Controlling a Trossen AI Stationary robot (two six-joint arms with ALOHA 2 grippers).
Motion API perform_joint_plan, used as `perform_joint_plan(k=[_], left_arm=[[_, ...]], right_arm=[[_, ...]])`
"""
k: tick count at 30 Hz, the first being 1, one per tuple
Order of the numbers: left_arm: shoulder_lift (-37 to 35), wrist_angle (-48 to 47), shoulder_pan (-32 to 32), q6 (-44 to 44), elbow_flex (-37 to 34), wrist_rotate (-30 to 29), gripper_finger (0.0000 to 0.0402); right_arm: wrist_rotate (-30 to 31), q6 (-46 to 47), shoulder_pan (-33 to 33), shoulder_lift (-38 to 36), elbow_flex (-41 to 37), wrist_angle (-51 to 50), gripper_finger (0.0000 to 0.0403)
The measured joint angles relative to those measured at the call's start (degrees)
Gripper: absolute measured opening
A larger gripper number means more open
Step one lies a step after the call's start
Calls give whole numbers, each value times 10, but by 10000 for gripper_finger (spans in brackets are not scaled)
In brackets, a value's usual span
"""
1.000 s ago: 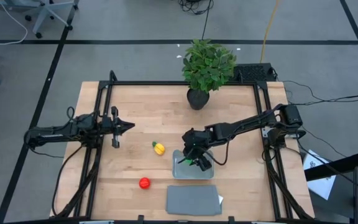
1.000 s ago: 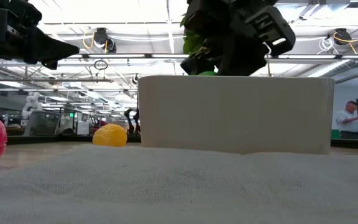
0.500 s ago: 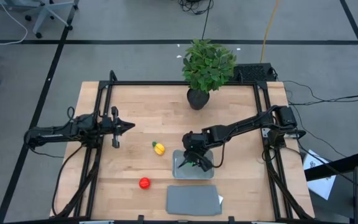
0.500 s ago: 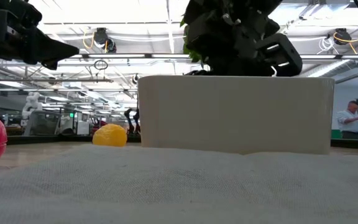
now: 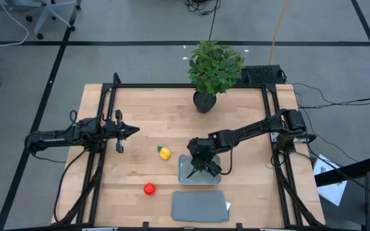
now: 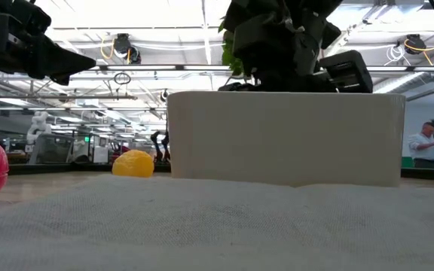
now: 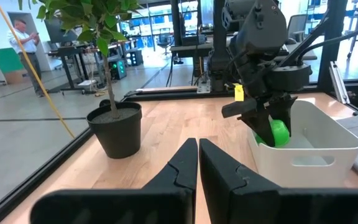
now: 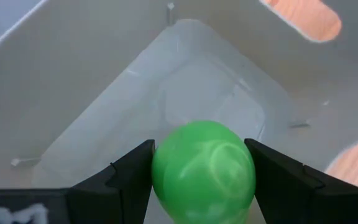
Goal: Pick and placing Produce into tupperware
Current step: Put the green pear into the bin
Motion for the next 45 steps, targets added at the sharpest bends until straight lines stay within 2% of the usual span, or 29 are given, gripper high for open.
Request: perform_joint_plan(k=[12,19,35,45], left_arm=[[0,-4,0,0,0,0,21],[0,-4,0,0,0,0,21],[0,-14,0,0,0,6,21],[0,-15,0,0,0,7,21]], right_arm=[[24,-6,-2,15,0,21,224],[26,-67,6,23,0,21,224],[27,-127,11,23,0,50,224],[29,-117,13,23,0,64,224]])
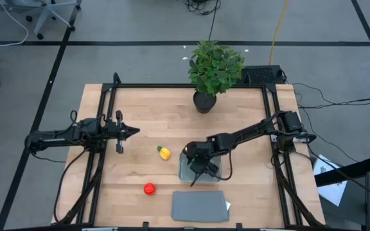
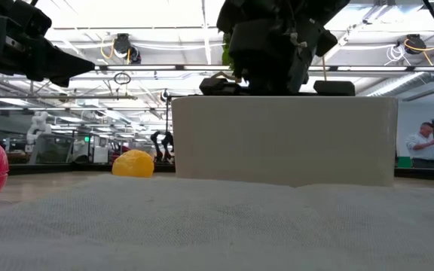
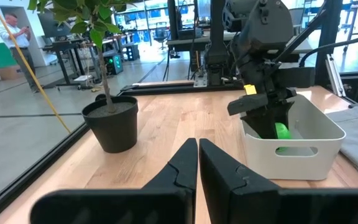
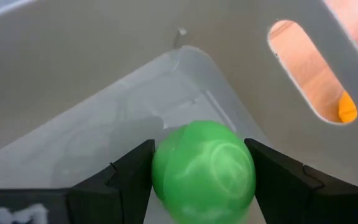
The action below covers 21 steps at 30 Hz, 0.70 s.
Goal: Pick and placing Produce into tupperware
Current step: Put the green pear into the bin, then put the pineapple into the bin
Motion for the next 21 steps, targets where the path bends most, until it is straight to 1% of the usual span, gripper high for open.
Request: perform_joint_plan(k=[2,9,16,21], left_arm=[[0,0,0,0,0,0,21],[0,0,0,0,0,0,21],[0,0,0,0,0,0,21],[0,0,0,0,0,0,21]], right_arm=[[13,0,1,0,0,0,224],[17,17,-1,0,0,0,227],[22,30,-1,0,0,4,262],[27,33,-1,0,0,4,266]])
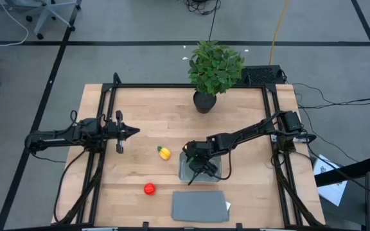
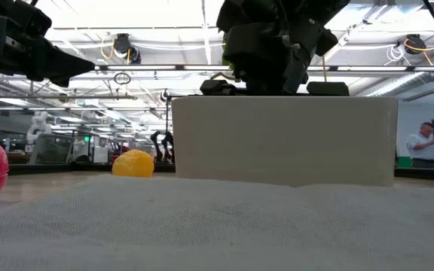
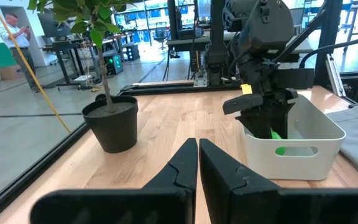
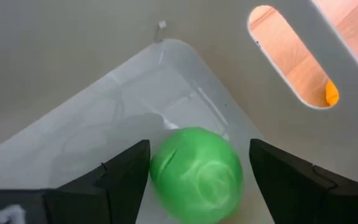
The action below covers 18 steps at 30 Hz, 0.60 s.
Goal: Pick and placing Produce into tupperware
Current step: Put the pineapple into the bin
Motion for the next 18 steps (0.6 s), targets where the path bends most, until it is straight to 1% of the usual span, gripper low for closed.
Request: perform_joint_plan(k=[7,18], left_arm=[[0,0,0,0,0,0,21],[0,1,0,-2,0,3,21]], right_arm=[[2,20,0,-5,0,-1,263],[65,43,0,-49,0,-20,263]])
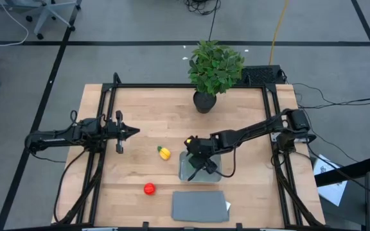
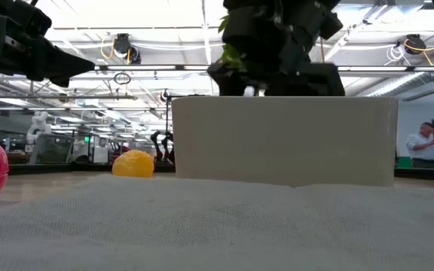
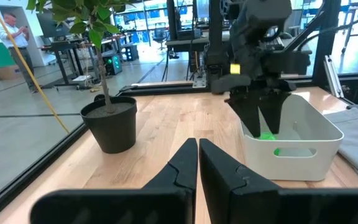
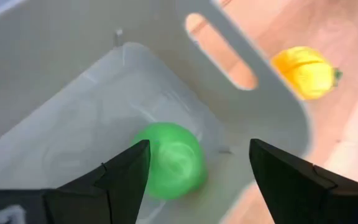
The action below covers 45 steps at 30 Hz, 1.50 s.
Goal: Pick and placing Produce into tupperware
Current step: Put the pineapple into the bin
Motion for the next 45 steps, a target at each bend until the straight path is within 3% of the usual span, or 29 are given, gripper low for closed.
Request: perform_joint_plan(k=[7,16,19,32,40,45], left_arm=[[0,0,0,2,0,0,21],[0,0,0,8,0,0,21],[0,0,0,8,0,0,21],[0,0,0,7,0,0,21],[0,0,0,6,0,0,21],[0,0,0,4,0,0,21]], right_arm=[[12,5,-4,-41,0,-2,234],[6,-2,-7,-62,0,5,63],[-24,-6,-10,-62,0,11,12],[-39,14,-14,-65,0,18,1],[-43,48,-38,-118,0,19,0],[-110,105,-71,-178,0,39,0]])
